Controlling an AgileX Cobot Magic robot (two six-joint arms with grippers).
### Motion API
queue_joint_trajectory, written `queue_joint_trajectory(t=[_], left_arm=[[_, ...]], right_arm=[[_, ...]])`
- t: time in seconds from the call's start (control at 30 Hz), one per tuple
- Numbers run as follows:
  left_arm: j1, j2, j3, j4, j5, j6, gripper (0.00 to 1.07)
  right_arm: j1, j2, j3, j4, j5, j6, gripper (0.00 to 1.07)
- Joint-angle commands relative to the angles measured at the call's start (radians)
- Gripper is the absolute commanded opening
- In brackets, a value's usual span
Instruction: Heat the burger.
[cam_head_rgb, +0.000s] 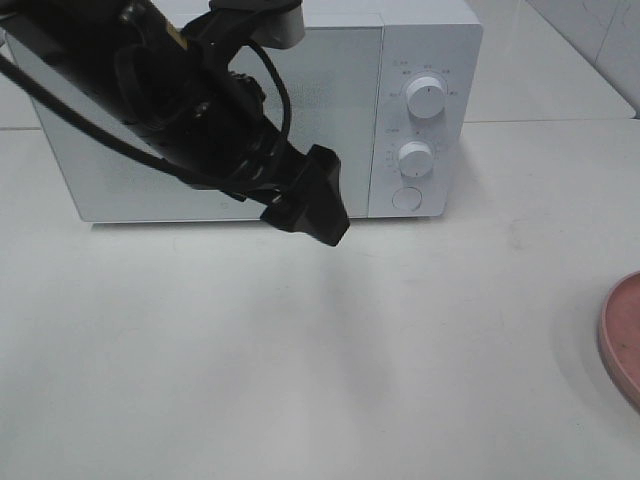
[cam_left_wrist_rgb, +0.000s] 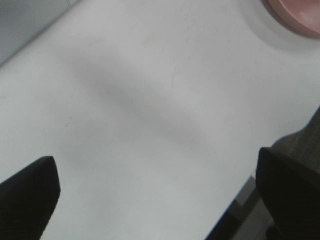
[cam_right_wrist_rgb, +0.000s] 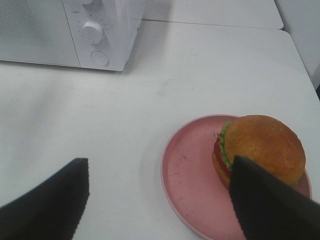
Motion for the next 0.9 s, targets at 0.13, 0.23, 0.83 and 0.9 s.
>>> queue_joint_trajectory(t=[0.13,0.23,0.83,0.9], left_arm=[[0.031,-0.051,0.001,0.03,0.207,-0.076,1.02],[0.081,-0.073,0.021,0.033,0.276,-0.079,1.02],[0.515,-0.378,0.279,0.027,0.397,-0.045,1.02],[0.646,-0.496,0.353,0.052,0.423,-0.045,1.02]], right_arm=[[-0.006,-0.028,0.004,0.0,-0.007,0.004,0.75],[-0.006,-0.028,0.004,0.0,-0.007,0.004,0.75],[-0.006,-0.028,0.004,0.0,-0.007,0.004,0.75],[-0.006,-0.028,0.004,0.0,-0.007,0.004,0.75]])
